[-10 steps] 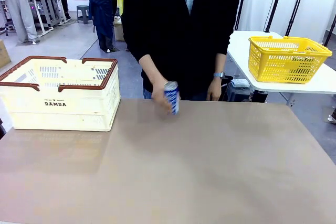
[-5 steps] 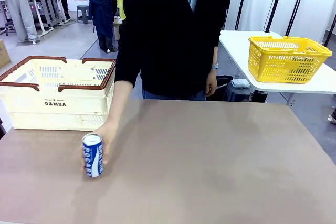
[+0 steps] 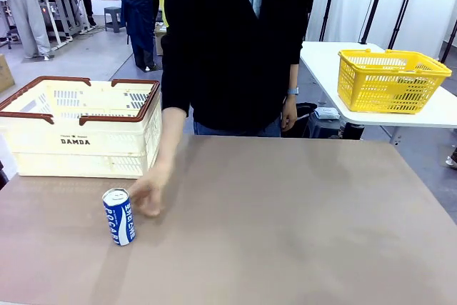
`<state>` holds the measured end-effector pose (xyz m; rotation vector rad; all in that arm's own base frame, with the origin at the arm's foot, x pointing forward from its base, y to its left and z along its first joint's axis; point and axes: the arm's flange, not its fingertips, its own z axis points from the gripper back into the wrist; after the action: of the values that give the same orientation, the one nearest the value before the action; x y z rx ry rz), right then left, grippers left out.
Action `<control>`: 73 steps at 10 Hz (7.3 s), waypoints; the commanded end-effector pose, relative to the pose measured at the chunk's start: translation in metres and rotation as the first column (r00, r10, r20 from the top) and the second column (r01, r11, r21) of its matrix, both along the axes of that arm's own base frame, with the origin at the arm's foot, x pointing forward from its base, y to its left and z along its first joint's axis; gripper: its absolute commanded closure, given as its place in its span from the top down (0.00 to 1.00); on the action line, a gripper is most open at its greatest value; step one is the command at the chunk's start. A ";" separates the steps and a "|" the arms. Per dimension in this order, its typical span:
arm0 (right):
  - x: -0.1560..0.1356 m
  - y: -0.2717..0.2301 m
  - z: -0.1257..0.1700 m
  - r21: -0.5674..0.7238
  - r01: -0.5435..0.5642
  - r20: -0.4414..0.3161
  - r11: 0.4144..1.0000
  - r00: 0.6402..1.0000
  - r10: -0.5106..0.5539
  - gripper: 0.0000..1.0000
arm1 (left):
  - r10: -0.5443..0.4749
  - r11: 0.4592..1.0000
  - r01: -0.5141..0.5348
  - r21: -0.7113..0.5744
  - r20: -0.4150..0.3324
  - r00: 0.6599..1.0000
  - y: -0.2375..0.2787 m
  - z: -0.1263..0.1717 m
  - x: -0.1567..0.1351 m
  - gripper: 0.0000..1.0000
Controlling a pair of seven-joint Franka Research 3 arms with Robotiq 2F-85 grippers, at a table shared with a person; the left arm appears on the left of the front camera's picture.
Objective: Place the drinks into the Shopping basket.
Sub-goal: Pick up one drink and place it into the Shopping basket.
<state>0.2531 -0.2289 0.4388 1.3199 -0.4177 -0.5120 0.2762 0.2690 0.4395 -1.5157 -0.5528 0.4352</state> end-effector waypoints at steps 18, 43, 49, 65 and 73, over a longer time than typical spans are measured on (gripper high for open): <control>0.000 -0.002 0.006 0.006 -0.005 0.003 1.000 1.000 0.005 1.00 | -0.224 0.303 0.228 0.925 -0.164 0.961 -0.369 0.027 -0.040 1.00; 0.000 -0.002 0.006 0.006 -0.005 0.003 1.000 1.000 0.005 1.00 | -0.087 0.030 0.667 0.744 -0.663 0.744 -0.414 -0.074 0.021 1.00; 0.000 -0.002 0.006 0.006 -0.005 0.003 1.000 1.000 0.005 1.00 | -0.076 0.012 0.638 0.770 -0.635 0.769 -0.421 -0.090 0.030 1.00; 0.000 -0.002 0.006 0.006 -0.005 0.003 1.000 1.000 0.005 1.00 | -0.186 0.071 0.524 0.849 -0.505 0.843 -0.354 0.080 0.048 0.00; 0.000 -0.002 0.006 0.006 -0.005 0.003 1.000 1.000 0.005 1.00 | -0.172 0.115 0.487 0.866 -0.465 0.868 -0.343 0.112 0.038 0.00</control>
<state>0.2534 -0.2292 0.4413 1.3198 -0.4156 -0.5056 0.3150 -0.0755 0.5478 -0.2088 -0.1247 -0.1568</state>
